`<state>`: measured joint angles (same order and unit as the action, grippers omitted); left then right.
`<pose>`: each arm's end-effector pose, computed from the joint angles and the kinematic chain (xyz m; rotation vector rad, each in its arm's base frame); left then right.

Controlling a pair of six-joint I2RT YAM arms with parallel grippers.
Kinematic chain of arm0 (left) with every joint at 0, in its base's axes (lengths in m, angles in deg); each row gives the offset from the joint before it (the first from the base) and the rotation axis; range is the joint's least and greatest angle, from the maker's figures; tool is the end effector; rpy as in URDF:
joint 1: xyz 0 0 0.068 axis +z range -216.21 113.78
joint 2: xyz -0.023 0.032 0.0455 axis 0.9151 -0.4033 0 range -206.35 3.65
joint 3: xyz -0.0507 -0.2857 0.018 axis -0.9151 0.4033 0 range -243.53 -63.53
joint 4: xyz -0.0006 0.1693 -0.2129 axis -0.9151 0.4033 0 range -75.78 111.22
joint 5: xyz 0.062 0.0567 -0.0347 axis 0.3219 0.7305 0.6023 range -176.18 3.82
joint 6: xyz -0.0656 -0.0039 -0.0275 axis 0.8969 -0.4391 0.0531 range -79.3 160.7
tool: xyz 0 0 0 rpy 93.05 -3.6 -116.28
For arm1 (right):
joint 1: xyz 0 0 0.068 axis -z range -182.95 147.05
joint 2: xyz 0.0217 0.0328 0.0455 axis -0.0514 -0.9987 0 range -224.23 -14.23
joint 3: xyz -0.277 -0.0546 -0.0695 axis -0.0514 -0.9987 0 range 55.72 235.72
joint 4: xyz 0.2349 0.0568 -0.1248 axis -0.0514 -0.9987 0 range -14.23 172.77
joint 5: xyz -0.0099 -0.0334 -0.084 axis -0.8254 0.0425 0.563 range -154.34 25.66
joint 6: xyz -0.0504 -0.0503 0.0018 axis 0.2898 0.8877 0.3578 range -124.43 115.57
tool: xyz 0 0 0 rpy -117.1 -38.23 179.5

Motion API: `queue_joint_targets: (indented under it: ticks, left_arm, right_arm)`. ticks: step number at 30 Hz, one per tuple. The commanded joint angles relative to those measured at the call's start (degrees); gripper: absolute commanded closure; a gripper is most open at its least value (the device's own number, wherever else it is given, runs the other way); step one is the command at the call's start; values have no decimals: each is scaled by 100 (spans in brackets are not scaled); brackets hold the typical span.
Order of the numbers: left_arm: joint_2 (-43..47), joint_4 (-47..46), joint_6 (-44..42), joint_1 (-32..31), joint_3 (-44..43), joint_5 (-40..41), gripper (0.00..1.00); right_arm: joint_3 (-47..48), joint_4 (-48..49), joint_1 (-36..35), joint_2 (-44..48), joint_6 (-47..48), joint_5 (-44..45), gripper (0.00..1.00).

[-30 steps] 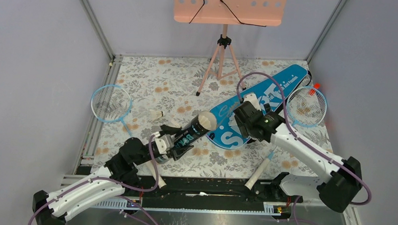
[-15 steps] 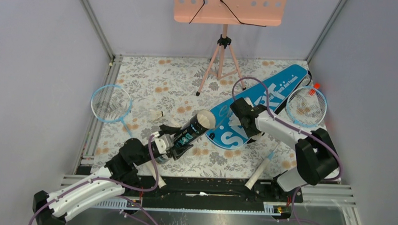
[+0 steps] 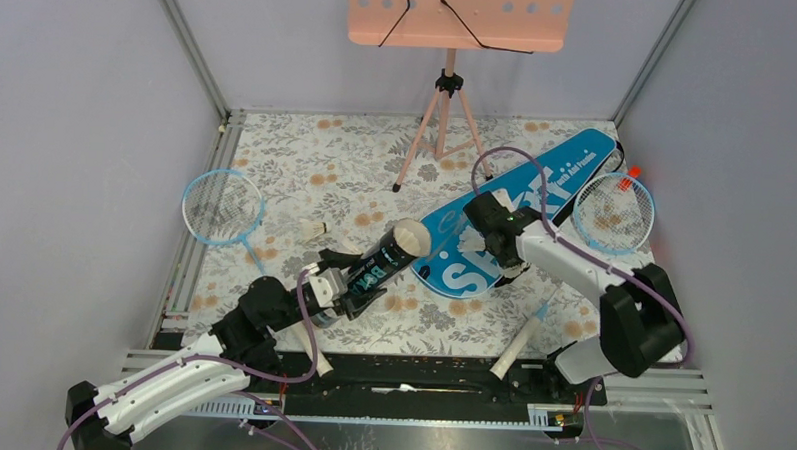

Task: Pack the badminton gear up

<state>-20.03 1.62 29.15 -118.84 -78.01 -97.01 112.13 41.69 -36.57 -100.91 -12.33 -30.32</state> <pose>0.0856 -0.1299 0.2530 0.9539 1.2285 -0.7135 0.2632 0.1357 0.2020 -0.4467 2.5370 -0.5864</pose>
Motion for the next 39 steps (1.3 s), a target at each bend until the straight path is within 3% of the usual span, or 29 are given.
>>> queue_joint_targets:
  ticks: [1,5,10,12,16,25,33,39]
  left_arm:
    - [66,-559,3,-28,-37,74,97]
    - [-51,-627,-5,-23,-37,-29,97]
    - [-340,-599,-140,-23,-110,-672,96]
    - [-482,-520,-188,-25,-173,-851,96]
    - [-686,-307,-277,-28,-321,-1286,96]
    - [-850,-103,-362,-27,-450,-1534,95]
    - [-755,-102,-392,-29,-407,-1547,96]
    - [-673,-54,-482,-21,-376,-1899,96]
  right_arm:
    - [283,-624,33,1129,-494,-53,100]
    - [181,-645,32,2634,-641,-1111,100]
    - [-50,404,32,4432,-983,-4005,100]
    - [-111,877,32,4864,-1349,-5137,100]
    - [-179,1739,32,5195,-2169,-6324,100]
    - [114,2135,32,4967,-2347,-6953,100]
    - [448,1831,34,5222,-2191,-6959,100]
    - [301,1937,32,5318,-2684,-7527,100]
